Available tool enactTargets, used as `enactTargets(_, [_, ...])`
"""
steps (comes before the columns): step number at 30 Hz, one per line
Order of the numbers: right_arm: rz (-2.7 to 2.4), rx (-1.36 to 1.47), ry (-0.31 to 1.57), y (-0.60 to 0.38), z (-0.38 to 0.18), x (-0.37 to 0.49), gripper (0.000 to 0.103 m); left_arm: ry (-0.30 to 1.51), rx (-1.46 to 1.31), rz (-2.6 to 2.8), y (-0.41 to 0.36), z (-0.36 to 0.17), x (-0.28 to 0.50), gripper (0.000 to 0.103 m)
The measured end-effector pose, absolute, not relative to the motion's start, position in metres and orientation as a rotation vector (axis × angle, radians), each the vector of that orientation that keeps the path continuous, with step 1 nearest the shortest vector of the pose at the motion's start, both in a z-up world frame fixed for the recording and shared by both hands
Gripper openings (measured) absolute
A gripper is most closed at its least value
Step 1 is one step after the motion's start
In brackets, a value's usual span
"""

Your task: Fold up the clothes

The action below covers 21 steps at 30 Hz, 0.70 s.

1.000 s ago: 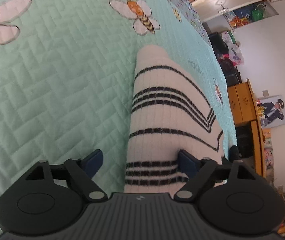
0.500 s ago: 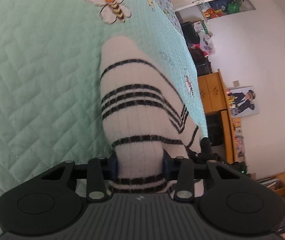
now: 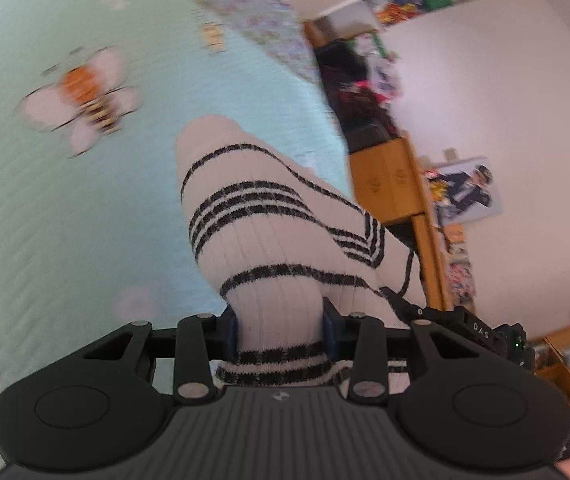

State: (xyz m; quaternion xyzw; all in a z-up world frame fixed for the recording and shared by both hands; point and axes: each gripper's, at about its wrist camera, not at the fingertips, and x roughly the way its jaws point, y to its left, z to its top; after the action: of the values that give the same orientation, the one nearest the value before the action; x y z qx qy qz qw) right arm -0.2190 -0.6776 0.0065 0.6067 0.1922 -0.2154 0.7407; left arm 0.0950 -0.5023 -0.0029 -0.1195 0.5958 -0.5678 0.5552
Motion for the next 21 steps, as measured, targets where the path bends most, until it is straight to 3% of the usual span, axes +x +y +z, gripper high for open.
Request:
enactTargets(4, [-0.506, 1.268, 0.336, -0.704, 0.063, -0.25, 0.045, 1.34, -0.263, -1.435, -0.566, 0.048, 0.066, 0.041])
enactTargets(8, [-0.503, 1.22, 0.273, -0.777, 0.087, -0.281, 0.045, 1.275, -0.243, -1.477, -0.637, 0.064, 0.021, 0.041])
enactTargets(14, [-0.466, 1.18, 0.27, -0.931, 0.064, -0.309, 0.045, 1.235, -0.2, -1.435, -0.773, 0.046, -0.04, 0.041])
enactTargets(21, [-0.507, 1.192, 0.313, -1.061, 0.002, -0.33, 0.045, 1.222, -0.112, -1.417, -0.899, -0.008, -0.057, 0.041])
